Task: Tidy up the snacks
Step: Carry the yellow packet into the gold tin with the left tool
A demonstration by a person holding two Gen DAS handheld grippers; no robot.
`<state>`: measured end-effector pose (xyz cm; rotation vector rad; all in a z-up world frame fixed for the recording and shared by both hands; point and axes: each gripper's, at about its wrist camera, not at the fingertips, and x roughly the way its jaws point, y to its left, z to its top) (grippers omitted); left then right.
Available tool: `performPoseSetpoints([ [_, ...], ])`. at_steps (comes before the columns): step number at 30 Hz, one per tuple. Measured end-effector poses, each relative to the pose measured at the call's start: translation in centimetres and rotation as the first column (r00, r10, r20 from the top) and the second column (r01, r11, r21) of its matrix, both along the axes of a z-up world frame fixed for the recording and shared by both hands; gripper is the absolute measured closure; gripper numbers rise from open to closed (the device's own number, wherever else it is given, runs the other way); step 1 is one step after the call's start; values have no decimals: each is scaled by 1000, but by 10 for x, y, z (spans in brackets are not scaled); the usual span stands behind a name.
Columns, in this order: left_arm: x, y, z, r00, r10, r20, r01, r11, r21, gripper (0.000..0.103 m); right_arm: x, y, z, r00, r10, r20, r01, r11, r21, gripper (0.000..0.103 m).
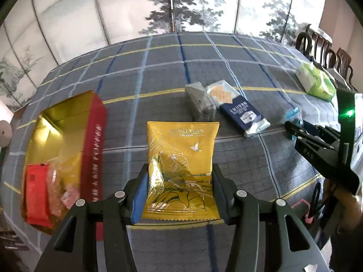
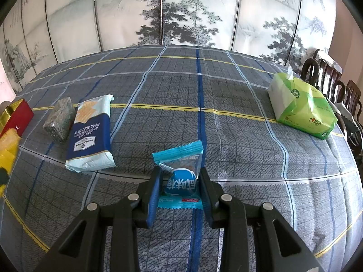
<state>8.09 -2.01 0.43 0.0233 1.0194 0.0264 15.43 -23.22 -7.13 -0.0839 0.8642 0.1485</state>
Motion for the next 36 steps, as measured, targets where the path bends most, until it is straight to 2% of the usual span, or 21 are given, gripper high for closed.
performPoseSetpoints([
  [8,-14,45,23,995,94,39,-95,995,18,56,-2,3,0,1000,0,1,0,1000,-4,70],
  [16,-23,95,30,980,193,53,-196,979,58,56,-2,2,1,1000,0,1,0,1000,-6,70],
  [25,-32,138,22,959,279,39,-282,954,102,56,-2,3,1,1000,0,1,0,1000,-8,70],
  [36,-34,169,1,946,325,-9,-321,938,132,56,-2,4,1,1000,0,1,0,1000,-11,70],
])
